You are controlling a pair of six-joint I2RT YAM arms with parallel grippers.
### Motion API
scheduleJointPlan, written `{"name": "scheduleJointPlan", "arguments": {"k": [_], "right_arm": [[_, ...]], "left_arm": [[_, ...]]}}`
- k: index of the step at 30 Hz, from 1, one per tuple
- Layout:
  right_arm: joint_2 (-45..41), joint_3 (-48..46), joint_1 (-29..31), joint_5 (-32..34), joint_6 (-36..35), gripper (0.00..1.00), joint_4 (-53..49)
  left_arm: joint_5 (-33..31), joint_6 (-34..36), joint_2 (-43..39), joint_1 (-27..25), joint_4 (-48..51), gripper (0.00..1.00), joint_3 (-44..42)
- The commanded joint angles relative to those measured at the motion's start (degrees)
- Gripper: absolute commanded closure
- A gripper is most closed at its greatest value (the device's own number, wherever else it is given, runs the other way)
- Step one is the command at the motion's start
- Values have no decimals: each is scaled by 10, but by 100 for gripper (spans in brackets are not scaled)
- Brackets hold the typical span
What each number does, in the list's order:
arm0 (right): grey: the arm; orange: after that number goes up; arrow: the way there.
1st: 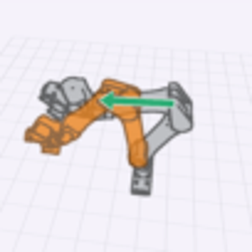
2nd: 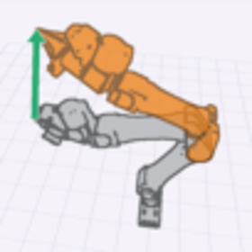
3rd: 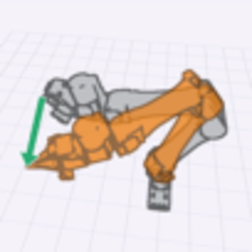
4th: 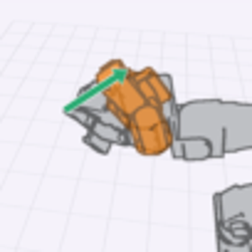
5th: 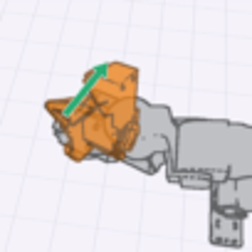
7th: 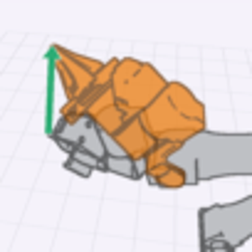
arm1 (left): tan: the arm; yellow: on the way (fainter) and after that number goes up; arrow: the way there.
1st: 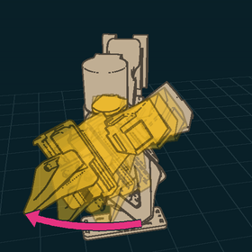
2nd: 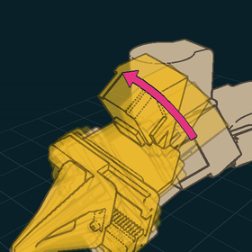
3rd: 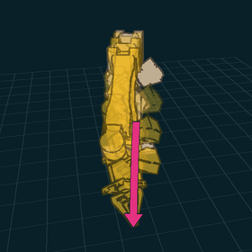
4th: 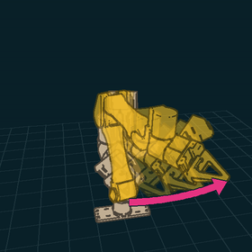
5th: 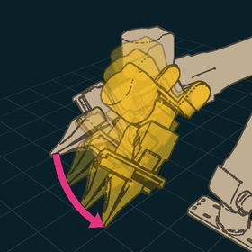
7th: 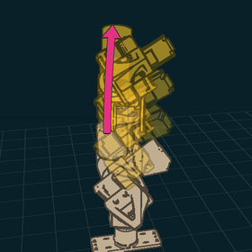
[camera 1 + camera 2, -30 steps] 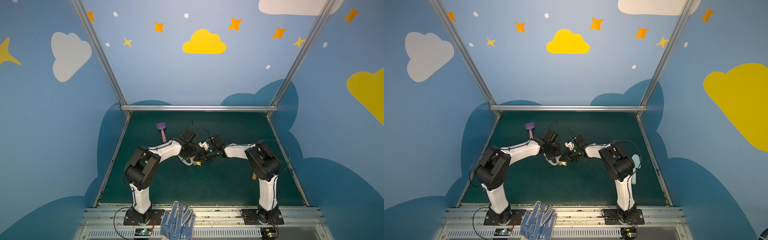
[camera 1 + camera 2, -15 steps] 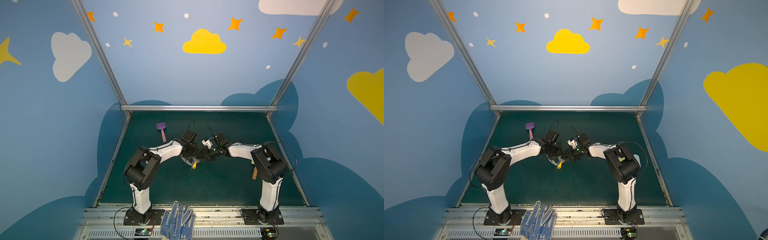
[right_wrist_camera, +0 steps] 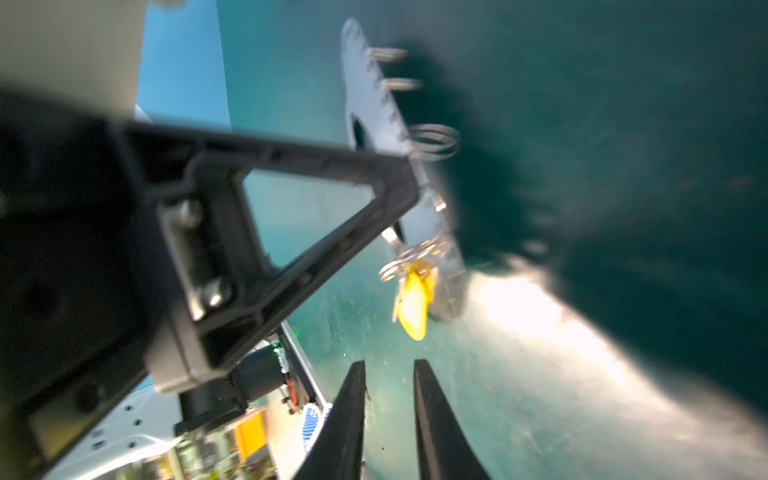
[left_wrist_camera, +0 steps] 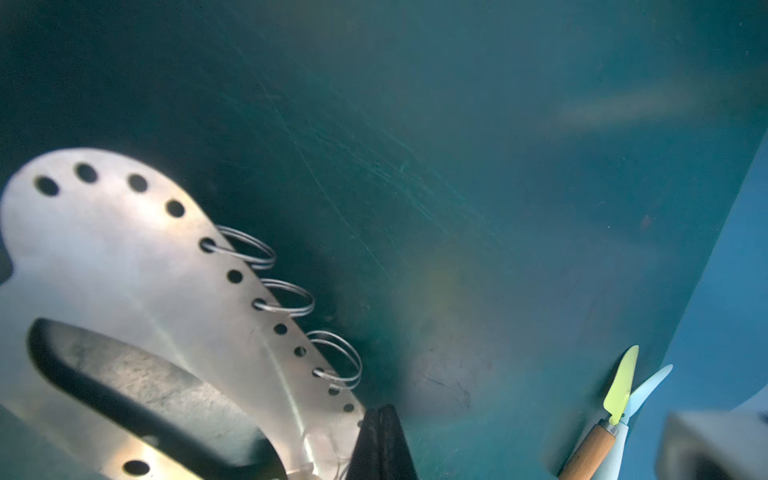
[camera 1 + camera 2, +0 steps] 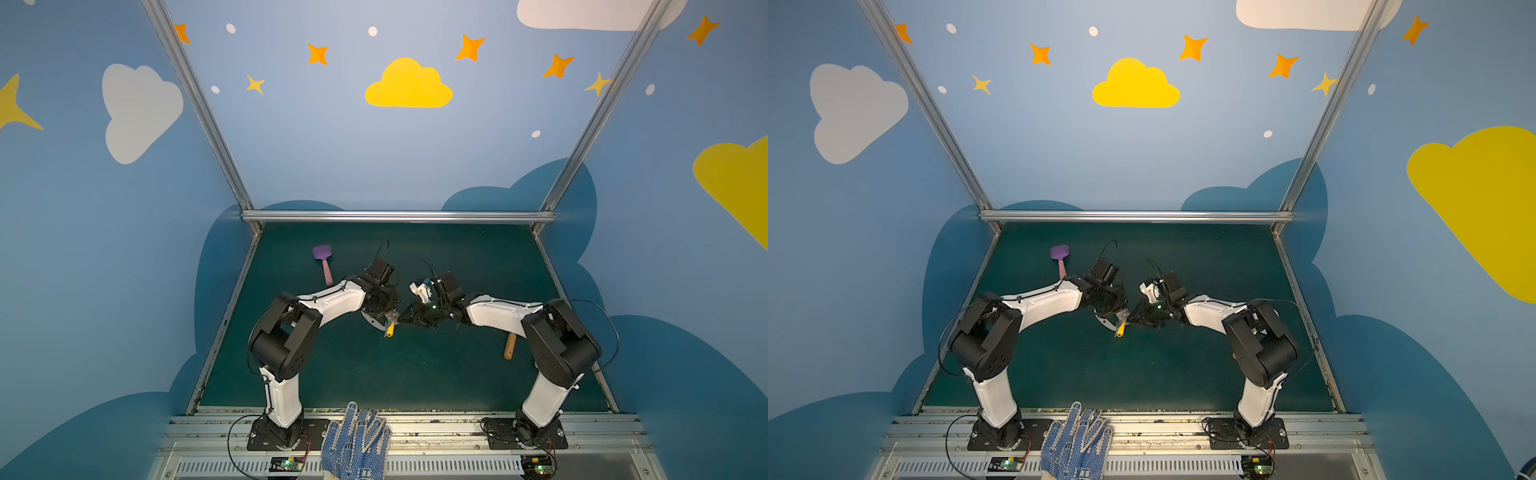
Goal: Put the keys on the keyring
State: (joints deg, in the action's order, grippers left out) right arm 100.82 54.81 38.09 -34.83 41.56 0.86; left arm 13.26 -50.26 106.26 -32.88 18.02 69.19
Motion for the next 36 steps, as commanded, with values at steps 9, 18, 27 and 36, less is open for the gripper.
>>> {"name": "scheduleJointPlan", "arguments": {"k": [9, 18, 27, 36], "right_arm": [[-26, -8, 62, 197, -5, 74, 27], [-11, 4, 76, 243, 12, 74, 32], [6, 13, 87, 227, 9, 74, 49], [27, 31, 87, 236, 20, 79, 35]], "left_arm": [[-7, -12, 6, 2, 12, 96, 13], [-7, -16, 6, 2, 9, 96, 12], [-7, -18, 4, 2, 6, 96, 11], [-6, -19, 3, 2, 5, 96, 8]]}}
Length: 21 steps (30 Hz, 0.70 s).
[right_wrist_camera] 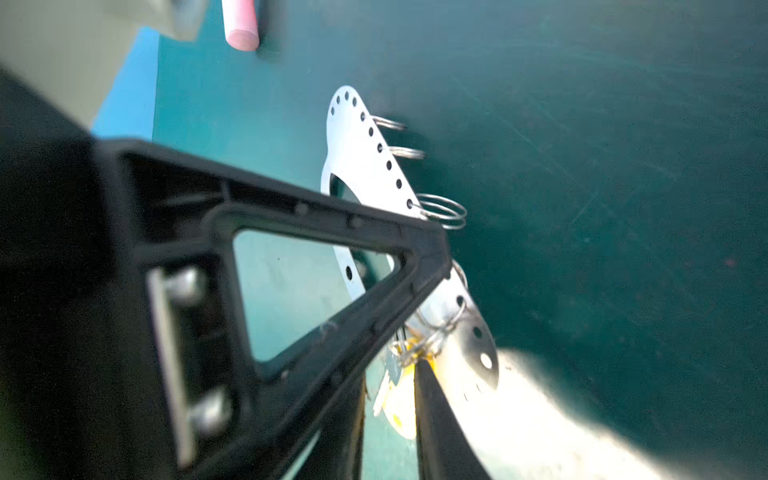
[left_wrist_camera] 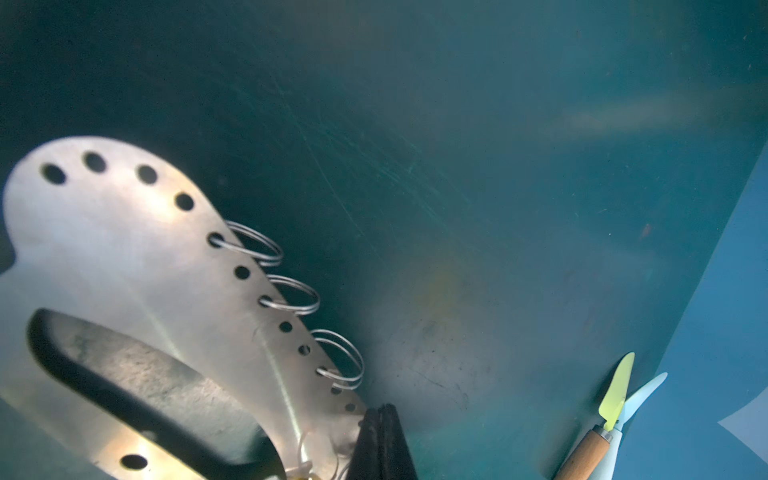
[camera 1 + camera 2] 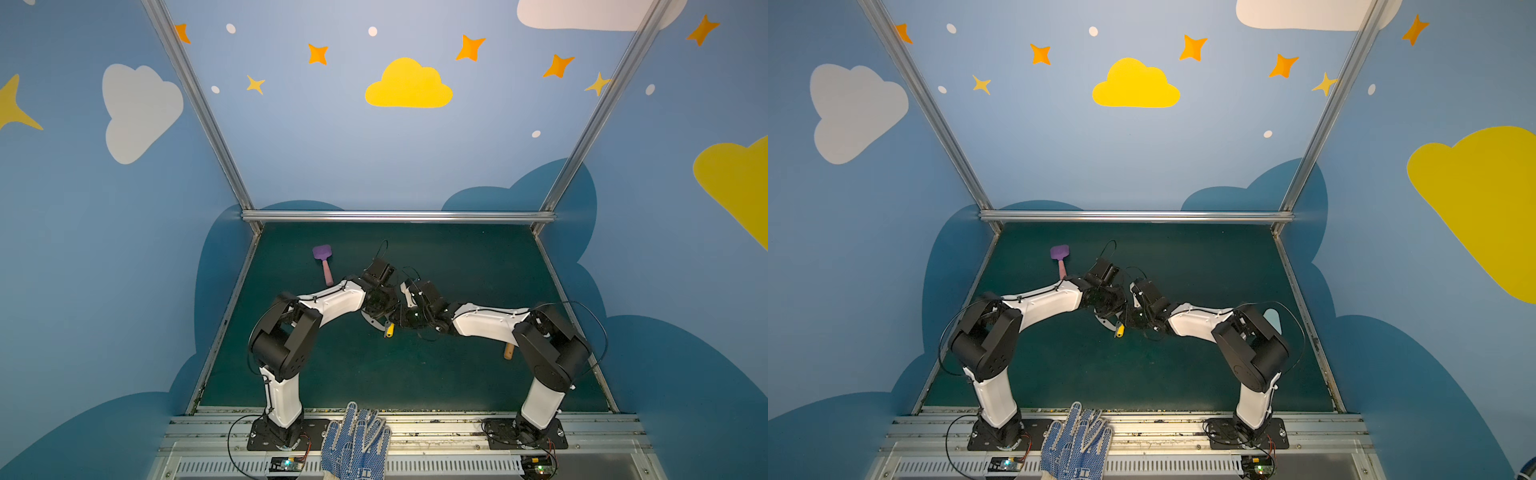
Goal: Put the keys on the keyring
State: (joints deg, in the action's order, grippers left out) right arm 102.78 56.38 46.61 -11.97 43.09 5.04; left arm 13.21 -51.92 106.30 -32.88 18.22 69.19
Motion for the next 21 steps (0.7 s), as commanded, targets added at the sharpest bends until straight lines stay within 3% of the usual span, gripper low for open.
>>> {"name": "scheduleJointPlan", "arguments": {"k": [1, 18, 21], "right_arm": [[8, 16, 2, 12, 4, 79, -11], [-32, -12, -7, 57, 15, 100, -21], [-36, -17, -9, 56, 15, 100, -20]], "left_arm": [[-5, -4, 2, 2, 2, 96, 7], [-3, -4, 0, 2, -1, 96, 3], [-1, -3, 1, 2, -3, 96, 2]]}}
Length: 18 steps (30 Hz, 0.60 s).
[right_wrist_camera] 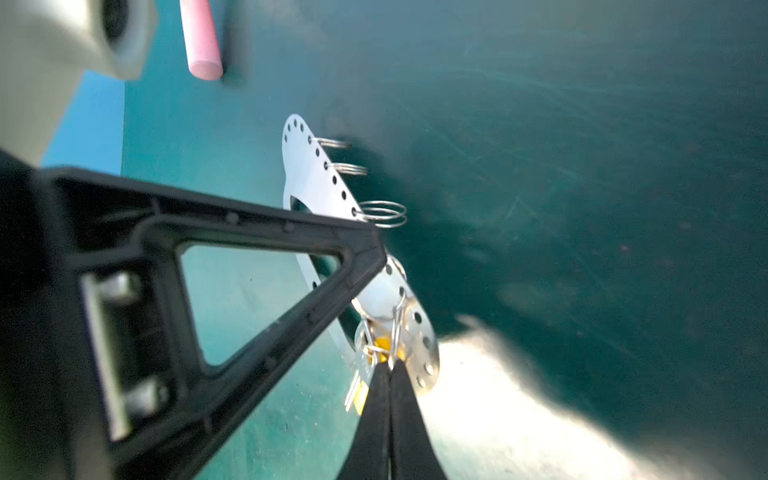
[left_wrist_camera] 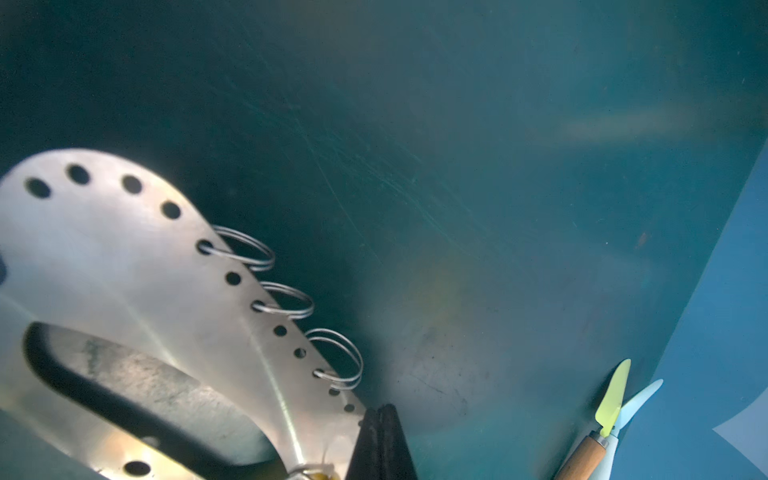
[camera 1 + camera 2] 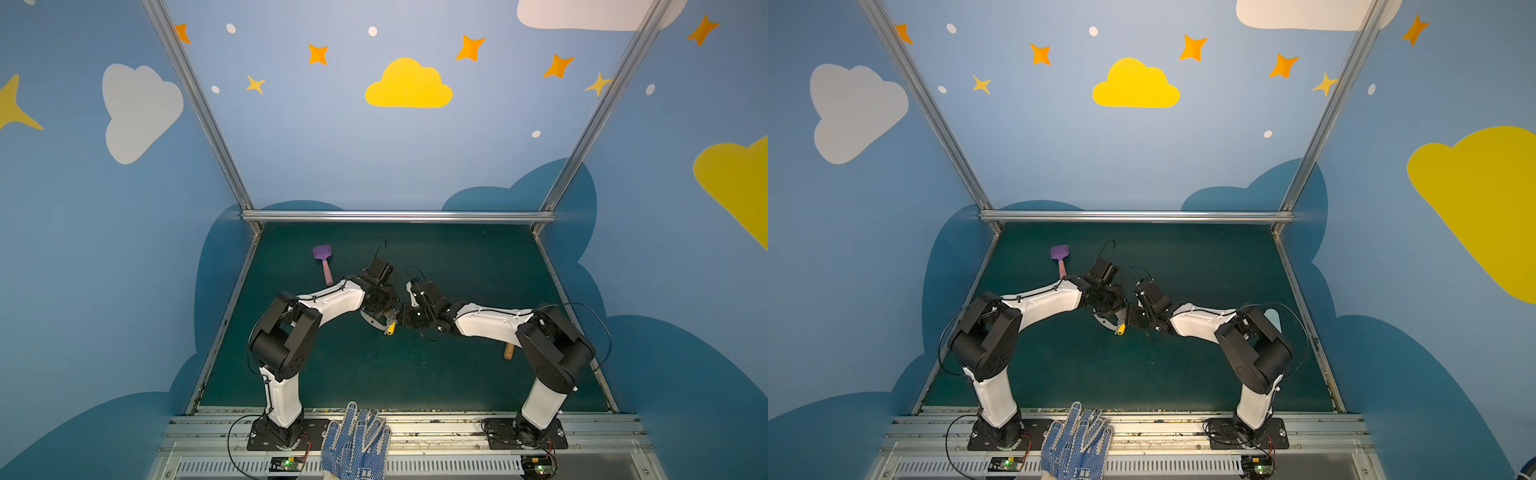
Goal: Put the keys on the keyring
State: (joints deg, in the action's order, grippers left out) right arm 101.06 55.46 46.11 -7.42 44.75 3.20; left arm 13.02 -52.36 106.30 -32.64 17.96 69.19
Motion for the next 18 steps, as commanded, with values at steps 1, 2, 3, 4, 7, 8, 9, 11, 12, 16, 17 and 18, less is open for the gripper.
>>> {"name": "scheduleJointPlan", "arguments": {"k": [1, 2, 3, 4, 7, 8, 9, 11, 12, 16, 17, 18], "right_arm": [[-19, -9, -4, 9, -3, 100, 2], [-19, -10, -6, 5, -2, 100, 3], [-20, -13, -8, 1, -3, 100, 9], [-22, -14, -9, -1, -4, 100, 15], [-28, -11, -13, -3, -12, 100, 10], [-30, -11, -14, -7, -14, 100, 11], [-31, -11, -16, -11, -16, 100, 11], [-34, -11, -22, -17, -19, 100, 10], [-34, -11, -27, -27, -18, 100, 12], [-27, -5, -38, -63, -19, 100, 16], [-23, 0, -39, -75, -23, 100, 14], [-20, 3, -39, -85, -24, 100, 14]], "left_arm": [[2, 2, 2, -1, 0, 96, 2], [4, 2, 2, -1, -1, 96, 2], [4, 1, 2, 0, 0, 96, 2], [5, 1, 2, -1, -1, 96, 1], [8, 5, 4, 0, 1, 96, 1], [8, 6, 4, 0, 3, 96, 2], [9, 5, 4, -1, 3, 96, 2], [12, 7, 4, -1, 1, 96, 2], [13, 7, 4, -1, 0, 96, 1], [13, 9, 3, 0, 1, 96, 2], [13, 8, 2, -1, 2, 96, 3], [12, 9, 2, 0, 2, 96, 5]]}}
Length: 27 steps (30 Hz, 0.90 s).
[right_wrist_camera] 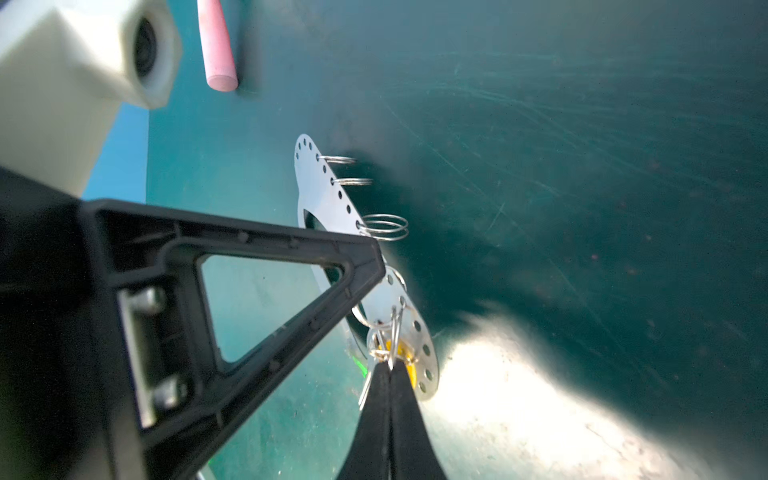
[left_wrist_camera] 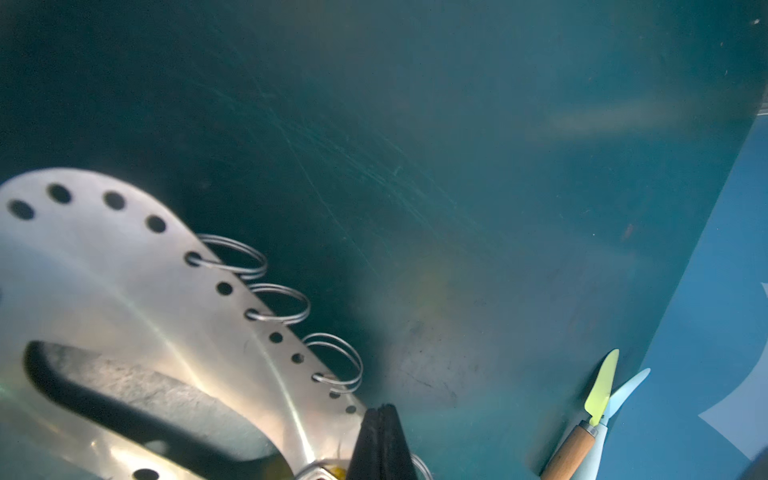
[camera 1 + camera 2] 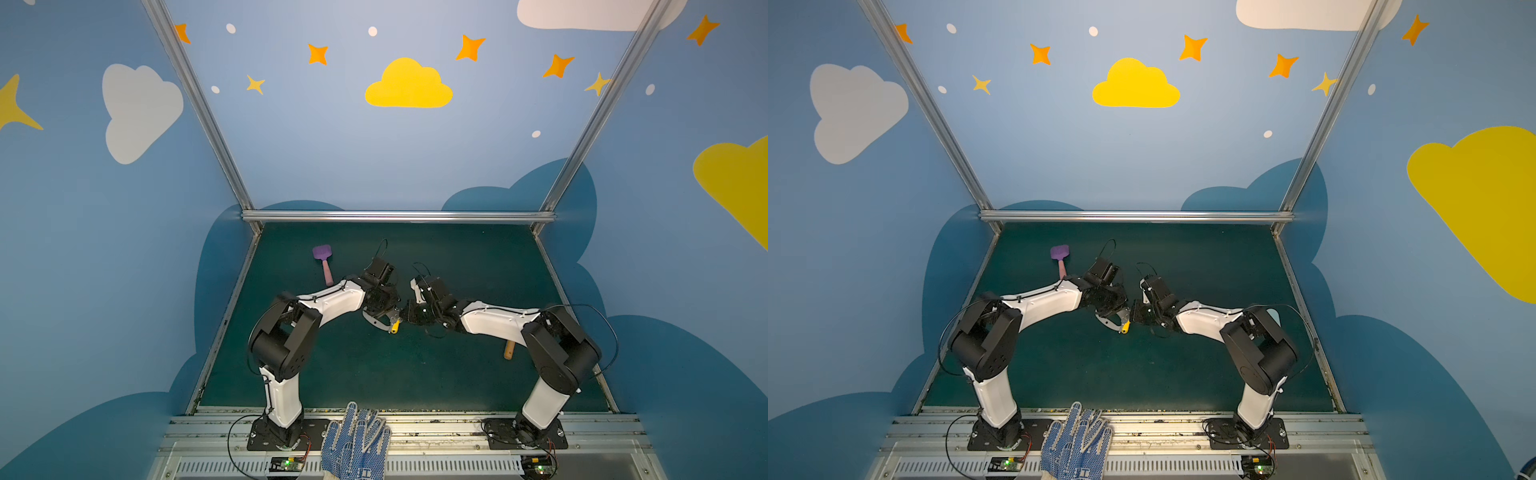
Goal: Put the keys on the keyring
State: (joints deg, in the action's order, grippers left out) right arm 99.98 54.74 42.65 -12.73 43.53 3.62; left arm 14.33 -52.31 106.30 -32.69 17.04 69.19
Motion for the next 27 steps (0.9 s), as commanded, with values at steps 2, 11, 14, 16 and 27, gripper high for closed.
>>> {"name": "scheduleJointPlan", "arguments": {"k": [2, 11, 14, 16, 27], "right_arm": [[-3, 12, -6, -61, -13, 100, 19], [36, 24, -16, -164, -29, 100, 3], [43, 21, -25, -177, -26, 100, 6], [43, 19, -32, -180, -25, 100, 6], [75, 46, -73, -264, -22, 100, 0]], "left_arm": [[0, 10, 3, -1, 12, 96, 8], [1, 15, 0, 0, 14, 96, 15], [8, 19, -3, -1, 10, 96, 14], [13, 20, -5, -1, 9, 96, 13], [36, 32, -11, -11, -4, 96, 12]]}}
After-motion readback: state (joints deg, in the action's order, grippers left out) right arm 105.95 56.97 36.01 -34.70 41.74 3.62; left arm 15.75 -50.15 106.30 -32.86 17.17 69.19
